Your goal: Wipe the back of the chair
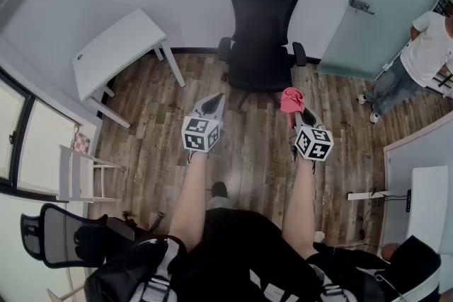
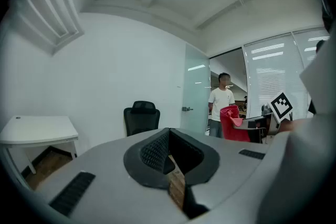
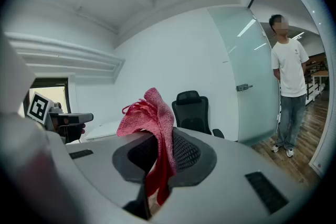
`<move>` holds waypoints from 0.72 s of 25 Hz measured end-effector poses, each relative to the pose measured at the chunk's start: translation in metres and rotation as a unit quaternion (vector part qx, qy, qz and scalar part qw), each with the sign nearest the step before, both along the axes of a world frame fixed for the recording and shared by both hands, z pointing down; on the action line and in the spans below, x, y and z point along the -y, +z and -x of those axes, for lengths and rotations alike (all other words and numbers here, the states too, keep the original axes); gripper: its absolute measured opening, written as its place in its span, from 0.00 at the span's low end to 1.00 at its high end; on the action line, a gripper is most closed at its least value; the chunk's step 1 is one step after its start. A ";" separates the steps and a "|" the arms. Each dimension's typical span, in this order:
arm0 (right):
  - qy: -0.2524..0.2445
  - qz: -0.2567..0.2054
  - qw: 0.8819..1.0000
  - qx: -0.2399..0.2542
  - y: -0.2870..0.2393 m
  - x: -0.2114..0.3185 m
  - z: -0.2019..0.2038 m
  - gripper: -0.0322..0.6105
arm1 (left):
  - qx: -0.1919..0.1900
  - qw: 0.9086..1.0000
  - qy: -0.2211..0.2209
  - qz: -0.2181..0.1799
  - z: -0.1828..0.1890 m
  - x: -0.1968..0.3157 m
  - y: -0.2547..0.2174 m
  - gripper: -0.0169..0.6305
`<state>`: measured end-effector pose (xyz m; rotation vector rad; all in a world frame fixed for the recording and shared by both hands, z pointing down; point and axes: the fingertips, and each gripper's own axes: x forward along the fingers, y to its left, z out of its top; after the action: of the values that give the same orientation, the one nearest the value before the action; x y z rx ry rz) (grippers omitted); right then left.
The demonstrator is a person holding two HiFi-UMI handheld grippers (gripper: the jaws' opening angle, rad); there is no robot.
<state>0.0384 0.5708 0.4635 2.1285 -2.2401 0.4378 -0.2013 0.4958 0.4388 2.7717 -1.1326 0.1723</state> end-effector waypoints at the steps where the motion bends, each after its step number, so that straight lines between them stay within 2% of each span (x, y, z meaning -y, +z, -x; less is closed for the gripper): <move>1: 0.003 0.000 1.000 0.001 0.000 0.005 0.002 0.16 | -0.001 1.000 0.002 0.000 0.002 0.006 0.000 0.06; 10: 0.014 0.001 1.000 0.009 0.008 0.063 0.032 0.16 | -0.004 1.000 0.015 0.002 0.023 0.069 0.004 0.06; 18: 0.046 0.006 0.999 0.020 0.008 0.119 0.044 0.16 | -0.007 0.999 0.032 -0.001 0.039 0.130 0.003 0.06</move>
<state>-0.0060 0.4514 0.4716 2.2435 -2.1604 0.4993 -0.2403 0.3662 0.4417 2.8081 -1.0411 0.1576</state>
